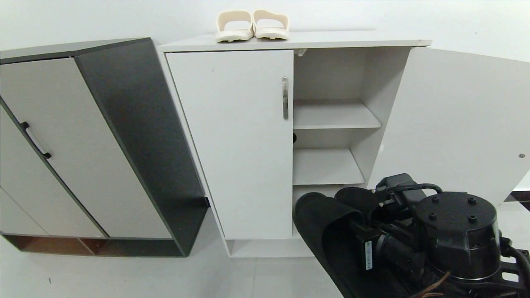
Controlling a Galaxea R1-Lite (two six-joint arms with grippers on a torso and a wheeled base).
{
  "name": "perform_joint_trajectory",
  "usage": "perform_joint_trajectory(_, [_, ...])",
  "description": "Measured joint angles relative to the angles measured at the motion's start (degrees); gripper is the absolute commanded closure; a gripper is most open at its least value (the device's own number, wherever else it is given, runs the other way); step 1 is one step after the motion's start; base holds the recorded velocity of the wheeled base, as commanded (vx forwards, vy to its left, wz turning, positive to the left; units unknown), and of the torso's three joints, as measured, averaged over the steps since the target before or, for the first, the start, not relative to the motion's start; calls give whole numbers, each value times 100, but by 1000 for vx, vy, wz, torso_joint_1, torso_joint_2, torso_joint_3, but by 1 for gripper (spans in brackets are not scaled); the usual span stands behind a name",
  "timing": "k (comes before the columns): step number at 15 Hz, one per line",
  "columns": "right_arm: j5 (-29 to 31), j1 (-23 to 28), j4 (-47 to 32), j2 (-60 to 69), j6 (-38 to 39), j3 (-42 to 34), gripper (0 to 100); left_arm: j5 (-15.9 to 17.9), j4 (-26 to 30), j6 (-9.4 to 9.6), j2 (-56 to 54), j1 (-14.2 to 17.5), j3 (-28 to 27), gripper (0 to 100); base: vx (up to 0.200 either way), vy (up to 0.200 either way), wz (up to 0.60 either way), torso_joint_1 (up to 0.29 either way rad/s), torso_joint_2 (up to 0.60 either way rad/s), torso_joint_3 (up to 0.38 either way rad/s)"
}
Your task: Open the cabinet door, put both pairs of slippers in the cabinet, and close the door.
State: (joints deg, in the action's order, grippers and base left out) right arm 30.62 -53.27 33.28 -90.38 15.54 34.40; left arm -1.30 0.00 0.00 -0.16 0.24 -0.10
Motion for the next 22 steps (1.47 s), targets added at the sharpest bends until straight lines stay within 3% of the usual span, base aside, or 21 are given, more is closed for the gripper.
perform_joint_trajectory(5, [375,13,158,-240,128,167,100,2,2,-10,0,-4,0,100,0,-200,0,3,3,6])
perform_joint_trajectory(10, [950,-6,235,-968,583,694,100,-26,2,-18,0,-9,2,100,0,0,0,0,0,0])
perform_joint_trajectory(16, [1007,-85,213,-1548,778,956,100,-17,0,16,5,0,0,100,0,0,0,0,0,0])
perform_joint_trajectory(22, [1112,154,183,-2597,756,1932,100,-15,0,16,5,-2,0,100,0,0,0,3,0,-133])
